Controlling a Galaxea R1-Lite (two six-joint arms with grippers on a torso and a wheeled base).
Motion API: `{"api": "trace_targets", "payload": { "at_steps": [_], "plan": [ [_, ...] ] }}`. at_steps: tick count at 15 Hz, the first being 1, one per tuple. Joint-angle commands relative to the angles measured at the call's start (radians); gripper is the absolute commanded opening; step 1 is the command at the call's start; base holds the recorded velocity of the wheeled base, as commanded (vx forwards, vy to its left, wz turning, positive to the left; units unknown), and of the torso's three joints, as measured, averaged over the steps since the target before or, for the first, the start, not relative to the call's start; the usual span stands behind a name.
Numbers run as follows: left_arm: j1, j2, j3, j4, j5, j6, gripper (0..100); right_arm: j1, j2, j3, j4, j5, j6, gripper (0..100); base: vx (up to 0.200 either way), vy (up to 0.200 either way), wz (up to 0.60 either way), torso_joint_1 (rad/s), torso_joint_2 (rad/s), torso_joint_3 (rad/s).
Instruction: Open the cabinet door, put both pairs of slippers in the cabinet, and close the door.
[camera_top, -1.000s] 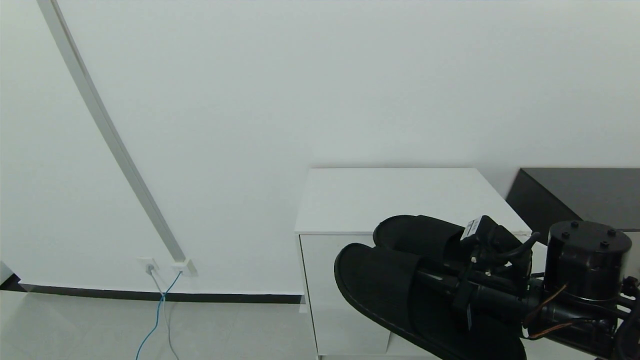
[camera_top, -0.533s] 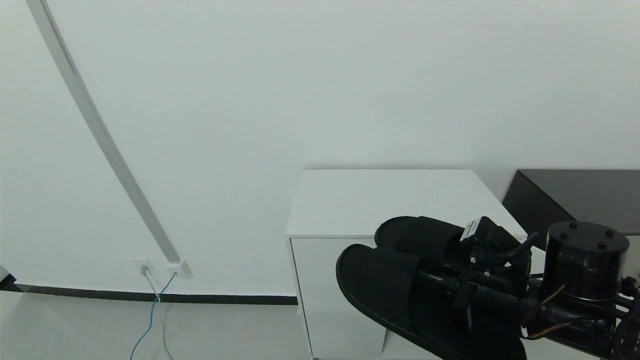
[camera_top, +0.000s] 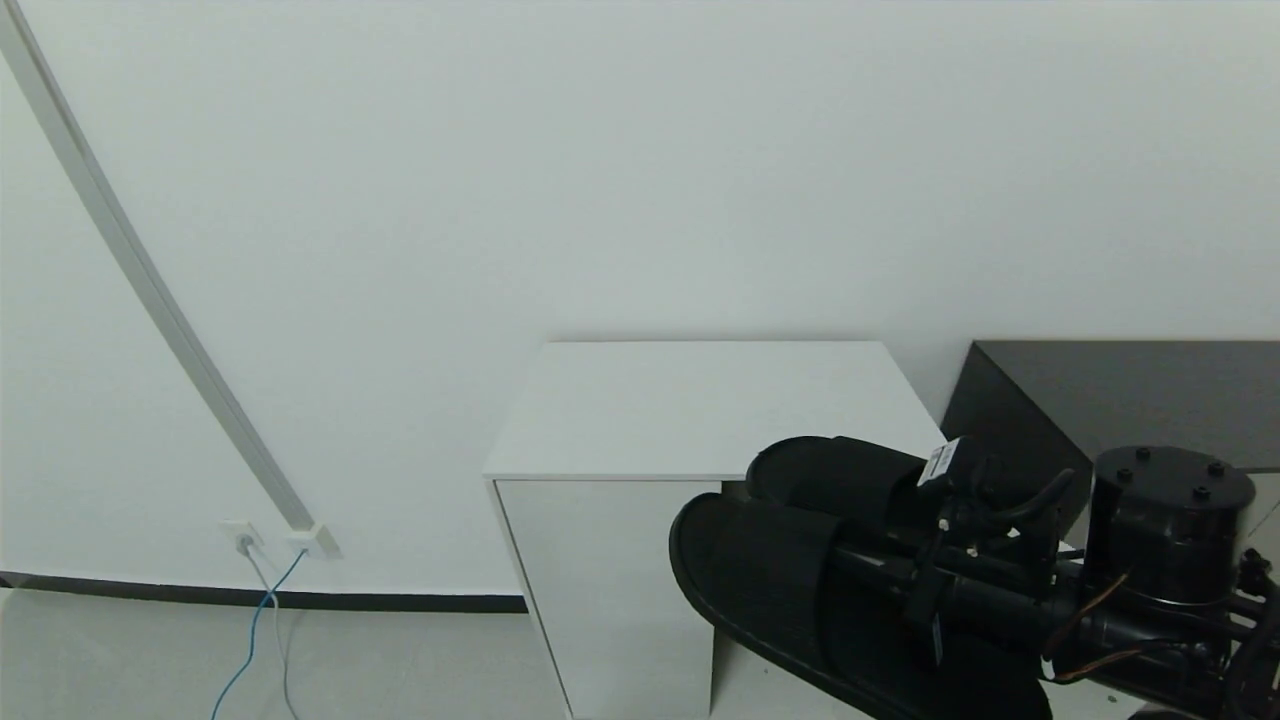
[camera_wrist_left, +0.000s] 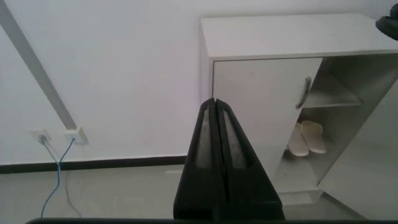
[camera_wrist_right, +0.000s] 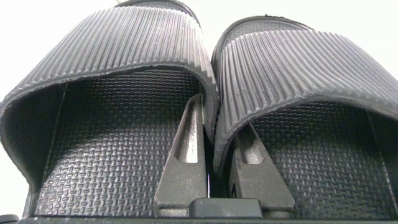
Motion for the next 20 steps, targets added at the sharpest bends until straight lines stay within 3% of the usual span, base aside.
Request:
{"api": "trace_targets", "payload": {
  "at_steps": [1,20],
  "plan": [
    [0.0,0.0,0.0,0.0,0.0,0.0,0,0.001,0.005,0.007,-0.002,0.001,0.002,0,0.0,-0.2,0.0,0.007,0.01,0.002],
    [0.0,0.0,0.0,0.0,0.0,0.0,0,0.027,0.004,0.039,-0.001,0.0,0.017,0,0.0,0.0,0.0,0.0,0.0,0.0]
  ]
}}
